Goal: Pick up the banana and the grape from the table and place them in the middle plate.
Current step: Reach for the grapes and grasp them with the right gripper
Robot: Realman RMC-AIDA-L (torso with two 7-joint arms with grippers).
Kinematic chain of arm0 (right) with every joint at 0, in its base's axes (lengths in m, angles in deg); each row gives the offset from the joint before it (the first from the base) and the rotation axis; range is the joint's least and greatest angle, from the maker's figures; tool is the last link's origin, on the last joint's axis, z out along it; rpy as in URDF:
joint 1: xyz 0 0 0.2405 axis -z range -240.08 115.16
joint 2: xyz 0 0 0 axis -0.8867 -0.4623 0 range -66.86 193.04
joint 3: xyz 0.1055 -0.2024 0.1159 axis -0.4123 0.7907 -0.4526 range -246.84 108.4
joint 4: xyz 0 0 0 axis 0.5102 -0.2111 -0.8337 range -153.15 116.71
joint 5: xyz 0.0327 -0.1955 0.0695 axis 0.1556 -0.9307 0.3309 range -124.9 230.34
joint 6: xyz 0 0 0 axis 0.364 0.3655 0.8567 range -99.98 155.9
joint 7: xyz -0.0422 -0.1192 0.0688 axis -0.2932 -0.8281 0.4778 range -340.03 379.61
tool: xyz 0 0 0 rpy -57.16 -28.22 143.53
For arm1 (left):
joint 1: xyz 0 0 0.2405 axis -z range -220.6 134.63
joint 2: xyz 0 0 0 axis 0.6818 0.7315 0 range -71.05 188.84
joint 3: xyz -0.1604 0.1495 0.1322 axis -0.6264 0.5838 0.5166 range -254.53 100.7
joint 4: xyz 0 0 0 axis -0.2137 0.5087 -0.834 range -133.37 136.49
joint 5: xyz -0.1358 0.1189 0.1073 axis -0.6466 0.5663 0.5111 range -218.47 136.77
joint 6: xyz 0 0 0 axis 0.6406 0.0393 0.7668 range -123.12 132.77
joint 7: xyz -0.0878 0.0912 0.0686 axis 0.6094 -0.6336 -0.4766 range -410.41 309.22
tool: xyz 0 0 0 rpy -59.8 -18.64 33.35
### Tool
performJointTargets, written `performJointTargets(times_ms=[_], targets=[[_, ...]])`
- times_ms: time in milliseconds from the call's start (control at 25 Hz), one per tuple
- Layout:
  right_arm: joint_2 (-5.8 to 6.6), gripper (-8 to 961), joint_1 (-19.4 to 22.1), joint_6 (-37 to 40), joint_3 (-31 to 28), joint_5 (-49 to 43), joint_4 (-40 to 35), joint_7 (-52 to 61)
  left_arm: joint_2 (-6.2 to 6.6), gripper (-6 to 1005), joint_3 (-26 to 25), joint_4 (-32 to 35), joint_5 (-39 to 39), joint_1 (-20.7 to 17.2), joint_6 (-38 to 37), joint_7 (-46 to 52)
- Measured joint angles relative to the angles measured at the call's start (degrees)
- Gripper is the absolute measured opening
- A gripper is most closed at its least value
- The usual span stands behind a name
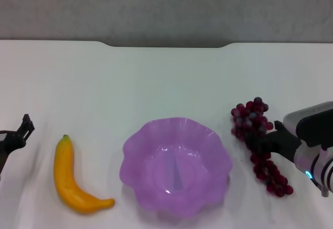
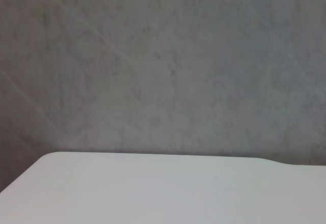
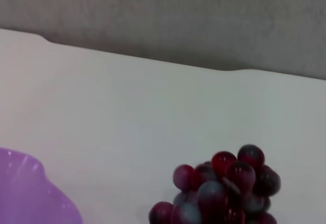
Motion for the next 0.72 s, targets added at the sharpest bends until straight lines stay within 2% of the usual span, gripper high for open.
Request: performJointTargets(times_ms=[480,720], targets=[[-0.17,795,-4.3,0.4,2.4,3.5,-5.4,0.1,-0.01,884,0.0,-0.1,0.0,0.0,0.0,0.0],[-0.22,756,-4.8,0.6,3.1,4.1,-6.0,0.1,-0.01,884,0.0,-0.2,0.0,0.0,0.0,0.0]])
